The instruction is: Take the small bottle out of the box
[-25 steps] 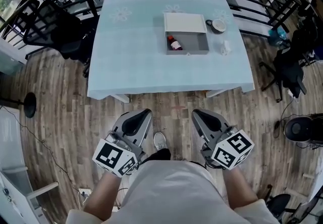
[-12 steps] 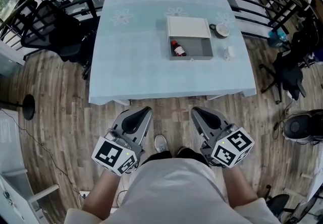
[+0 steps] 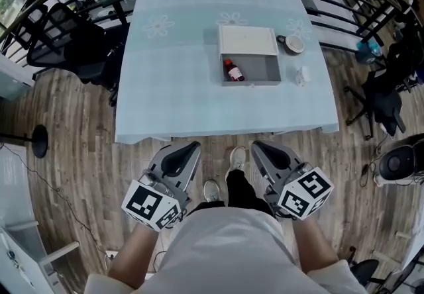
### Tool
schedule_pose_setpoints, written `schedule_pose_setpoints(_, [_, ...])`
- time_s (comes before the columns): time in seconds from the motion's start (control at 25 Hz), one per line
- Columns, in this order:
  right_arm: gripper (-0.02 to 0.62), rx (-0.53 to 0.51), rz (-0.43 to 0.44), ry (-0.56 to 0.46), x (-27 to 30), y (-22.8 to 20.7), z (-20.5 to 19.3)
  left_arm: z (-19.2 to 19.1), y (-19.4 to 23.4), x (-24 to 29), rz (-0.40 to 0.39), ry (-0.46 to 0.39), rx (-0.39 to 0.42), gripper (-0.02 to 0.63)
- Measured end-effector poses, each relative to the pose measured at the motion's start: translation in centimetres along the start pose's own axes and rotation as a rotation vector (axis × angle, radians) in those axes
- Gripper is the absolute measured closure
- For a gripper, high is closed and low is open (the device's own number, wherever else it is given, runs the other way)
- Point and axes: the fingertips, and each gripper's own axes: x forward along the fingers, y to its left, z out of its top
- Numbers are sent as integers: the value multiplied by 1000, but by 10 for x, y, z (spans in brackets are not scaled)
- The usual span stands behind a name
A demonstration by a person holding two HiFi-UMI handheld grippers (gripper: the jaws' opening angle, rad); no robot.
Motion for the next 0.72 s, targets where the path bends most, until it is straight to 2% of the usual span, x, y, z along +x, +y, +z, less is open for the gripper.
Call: schedule_pose_setpoints(0.72, [572, 39, 86, 67, 77, -135, 54, 21, 67, 138, 101, 53, -31, 583])
